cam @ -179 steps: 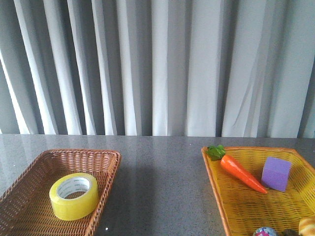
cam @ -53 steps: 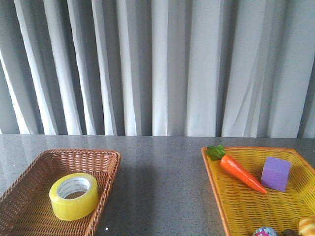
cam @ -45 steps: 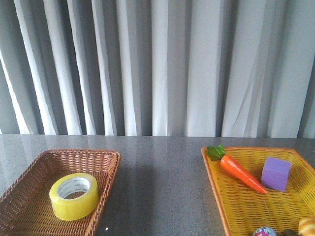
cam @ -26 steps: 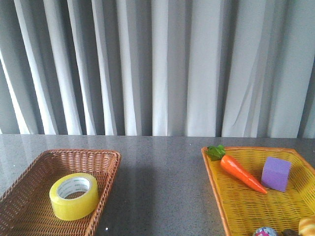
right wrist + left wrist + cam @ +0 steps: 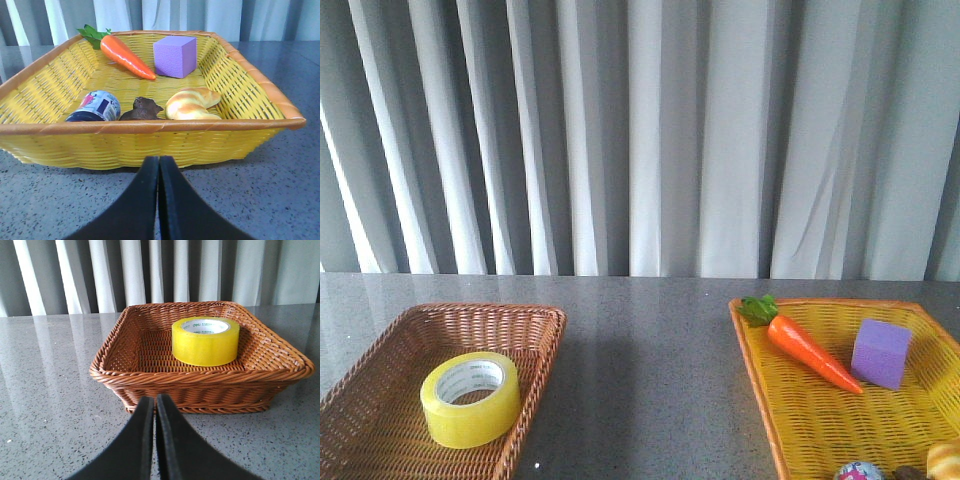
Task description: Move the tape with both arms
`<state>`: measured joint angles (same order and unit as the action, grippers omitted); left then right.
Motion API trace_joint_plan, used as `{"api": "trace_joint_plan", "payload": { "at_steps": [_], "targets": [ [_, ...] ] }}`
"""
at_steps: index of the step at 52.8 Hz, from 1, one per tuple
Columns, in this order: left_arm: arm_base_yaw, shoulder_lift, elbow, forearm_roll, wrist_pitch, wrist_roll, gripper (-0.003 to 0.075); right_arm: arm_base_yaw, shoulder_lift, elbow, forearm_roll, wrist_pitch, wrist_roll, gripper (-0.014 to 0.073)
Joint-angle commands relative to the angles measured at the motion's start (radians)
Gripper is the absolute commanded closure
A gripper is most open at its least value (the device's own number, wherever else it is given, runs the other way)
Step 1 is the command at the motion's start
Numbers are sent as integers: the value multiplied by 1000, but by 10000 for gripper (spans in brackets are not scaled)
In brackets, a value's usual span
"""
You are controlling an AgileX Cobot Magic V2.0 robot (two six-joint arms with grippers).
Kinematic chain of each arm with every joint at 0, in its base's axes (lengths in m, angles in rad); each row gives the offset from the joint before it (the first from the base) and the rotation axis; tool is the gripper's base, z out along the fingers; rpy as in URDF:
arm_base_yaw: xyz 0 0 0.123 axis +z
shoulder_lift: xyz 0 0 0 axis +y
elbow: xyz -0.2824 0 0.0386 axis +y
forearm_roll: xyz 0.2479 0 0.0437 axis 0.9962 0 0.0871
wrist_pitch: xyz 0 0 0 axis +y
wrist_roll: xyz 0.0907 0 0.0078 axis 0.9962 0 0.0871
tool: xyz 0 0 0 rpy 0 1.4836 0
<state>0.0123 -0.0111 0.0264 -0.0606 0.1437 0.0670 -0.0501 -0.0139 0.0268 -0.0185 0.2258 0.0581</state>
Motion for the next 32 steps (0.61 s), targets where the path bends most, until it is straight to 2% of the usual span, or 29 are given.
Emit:
{"api": "trace_joint_plan", "payload": {
  "at_steps": [1, 32],
  "targets": [
    [-5, -17, -25, -12, -72, -2, 727, -7, -12, 7, 4, -81, -14, 601],
    [-5, -17, -25, -12, -72, -2, 727, -7, -12, 7, 9, -126, -14, 601]
  ]
}}
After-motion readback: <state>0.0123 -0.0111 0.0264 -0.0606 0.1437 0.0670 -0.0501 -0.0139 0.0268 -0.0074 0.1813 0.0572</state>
